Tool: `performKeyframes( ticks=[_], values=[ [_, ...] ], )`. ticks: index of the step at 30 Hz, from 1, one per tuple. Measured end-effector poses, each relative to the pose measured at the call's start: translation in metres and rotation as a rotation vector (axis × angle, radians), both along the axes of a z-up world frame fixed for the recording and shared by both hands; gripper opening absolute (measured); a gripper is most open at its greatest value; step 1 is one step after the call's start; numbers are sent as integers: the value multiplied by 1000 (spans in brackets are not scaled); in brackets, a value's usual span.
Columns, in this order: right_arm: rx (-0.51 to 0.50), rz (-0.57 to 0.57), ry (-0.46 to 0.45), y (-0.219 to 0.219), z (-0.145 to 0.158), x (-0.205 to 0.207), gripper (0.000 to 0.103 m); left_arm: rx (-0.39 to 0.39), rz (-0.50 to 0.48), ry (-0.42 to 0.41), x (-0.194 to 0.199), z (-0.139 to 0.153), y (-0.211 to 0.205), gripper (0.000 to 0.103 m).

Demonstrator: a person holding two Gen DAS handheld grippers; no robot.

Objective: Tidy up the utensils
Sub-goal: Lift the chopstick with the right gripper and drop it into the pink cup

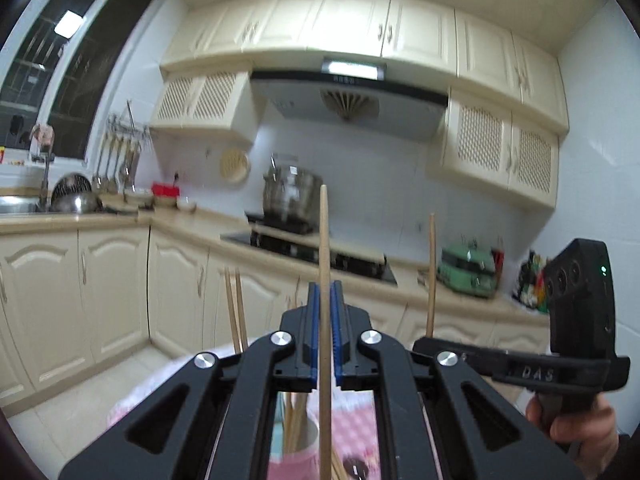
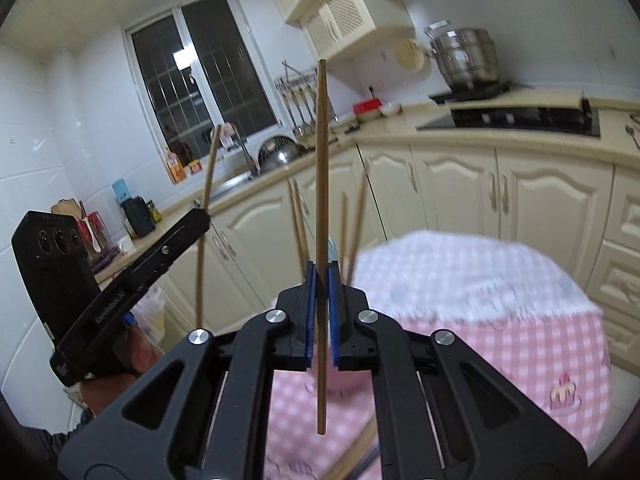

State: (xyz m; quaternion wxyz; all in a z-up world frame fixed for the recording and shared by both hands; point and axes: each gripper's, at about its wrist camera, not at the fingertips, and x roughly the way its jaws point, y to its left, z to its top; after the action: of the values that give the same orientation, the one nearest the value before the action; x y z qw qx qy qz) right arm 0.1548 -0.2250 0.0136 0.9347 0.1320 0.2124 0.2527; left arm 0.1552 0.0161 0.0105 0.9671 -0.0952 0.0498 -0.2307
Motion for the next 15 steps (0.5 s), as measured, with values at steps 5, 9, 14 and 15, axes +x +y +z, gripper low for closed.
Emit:
performKeyframes(
  ticks=[5, 9, 14, 15],
  values=[
    [0, -25, -44, 16, 19, 24, 6, -44, 44, -74, 22, 19, -1, 5],
    [1, -35, -50, 25, 19, 42, 6, -41, 59, -110, 41, 19, -8, 5],
    [0, -44, -42, 33, 11, 54, 6, -30, 64, -83, 61, 1, -16, 5],
    [-1, -45, -39, 35, 7, 57, 6, -33, 65, -77, 64, -3, -16, 5]
  ],
)
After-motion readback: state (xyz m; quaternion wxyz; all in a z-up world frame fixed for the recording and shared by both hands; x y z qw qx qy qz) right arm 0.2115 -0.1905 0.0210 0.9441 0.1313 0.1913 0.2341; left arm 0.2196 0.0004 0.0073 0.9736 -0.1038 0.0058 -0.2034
